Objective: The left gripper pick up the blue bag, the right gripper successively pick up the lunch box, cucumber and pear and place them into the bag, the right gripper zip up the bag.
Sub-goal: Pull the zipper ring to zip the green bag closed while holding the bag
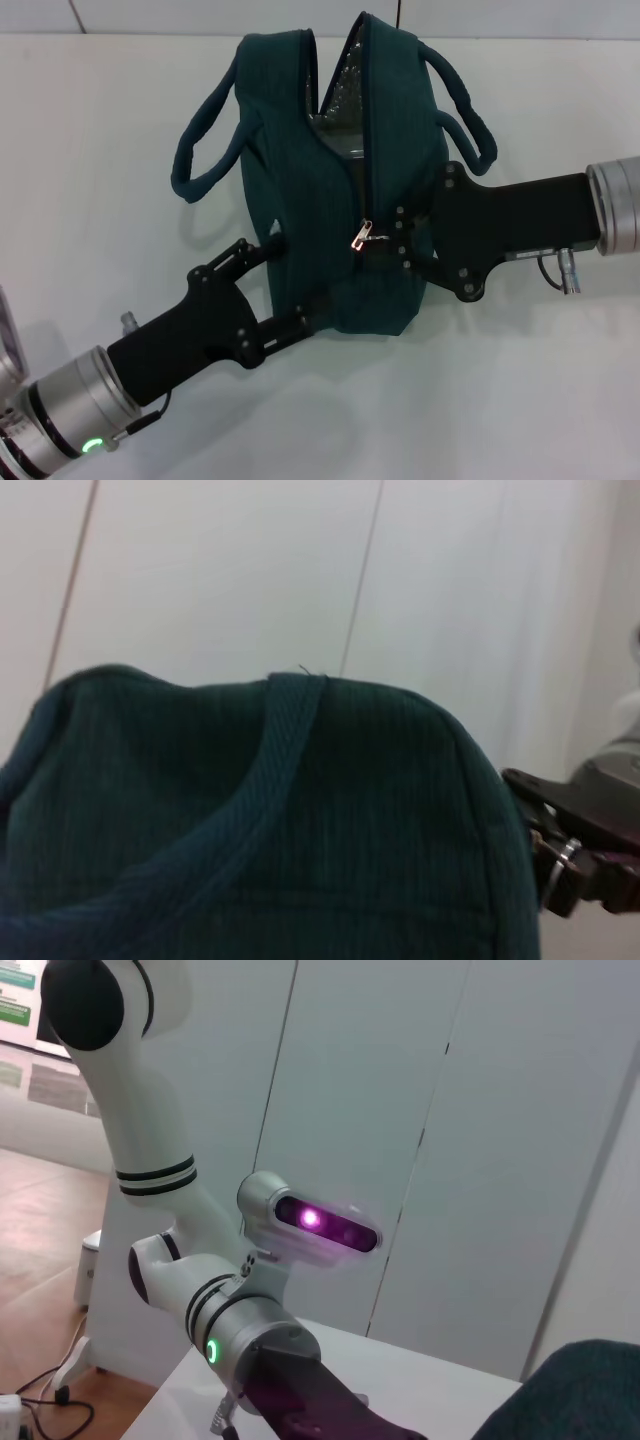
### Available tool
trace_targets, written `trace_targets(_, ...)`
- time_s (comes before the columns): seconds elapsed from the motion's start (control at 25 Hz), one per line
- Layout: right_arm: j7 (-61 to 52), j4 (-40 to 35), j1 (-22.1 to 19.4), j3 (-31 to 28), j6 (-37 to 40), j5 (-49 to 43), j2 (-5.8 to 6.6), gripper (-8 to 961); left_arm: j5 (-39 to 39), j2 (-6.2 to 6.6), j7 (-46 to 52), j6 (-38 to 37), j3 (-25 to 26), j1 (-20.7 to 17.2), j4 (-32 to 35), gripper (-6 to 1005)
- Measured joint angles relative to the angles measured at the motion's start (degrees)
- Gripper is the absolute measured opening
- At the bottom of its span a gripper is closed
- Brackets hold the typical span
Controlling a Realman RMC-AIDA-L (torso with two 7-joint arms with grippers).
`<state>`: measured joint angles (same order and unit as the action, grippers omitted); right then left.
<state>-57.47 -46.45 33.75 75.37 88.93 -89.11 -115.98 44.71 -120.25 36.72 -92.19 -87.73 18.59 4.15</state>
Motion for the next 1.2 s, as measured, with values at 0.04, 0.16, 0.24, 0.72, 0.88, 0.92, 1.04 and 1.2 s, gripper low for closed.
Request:
trace_targets(0.04,0.00,0.08,-0.04,0.02,0.00,0.16,0.02,15,-0.29,0.04,0.04,-0.03,0.00,0.03,0.10,829)
trace_targets(0.16,0.00,0.32,-0.07,0.04,0.01,0.21,0.04,15,-0.59,0.06,-0.09,0.11,0.00,0.15,0.51,814)
trace_targets(0.24,0.00,0.43,-0.13,0.04,0.03,0.22,0.06,15,-0.60,0.06,-0.46,0.25,-0.04,0.44,0.63,783)
trace_targets(0.72,0.00,-0.73,-1.73,-0.51,0.10,1.77,0.26,15,1.42,-0.09,-8.23,1.09,-0.55,1.43,0.69,325)
trace_targets(0.88,0.08,-0.85,-2.16,-1.34,0.06,3.45,0.31,15,1.63,-0.06,-8.27,2.40,-0.65,1.94,0.70,264)
trace_targets(0.92,0.51,-0.88,-2.44,-1.79,0.07,4.43,0.34,15,1.64,-0.07,-8.27,2.89,-0.67,2.14,0.70,249)
trace_targets(1.04,2.40,-0.82,-3.08,-2.38,-0.11,7.08,0.35,15,1.72,-0.09,-8.28,4.04,-1.00,2.46,0.71,203)
trace_targets(1.2,4.54,-0.30,-3.71,-2.45,-0.96,10.87,0.40,15,2.72,0.05,-8.29,4.23,-1.43,3.13,0.71,132)
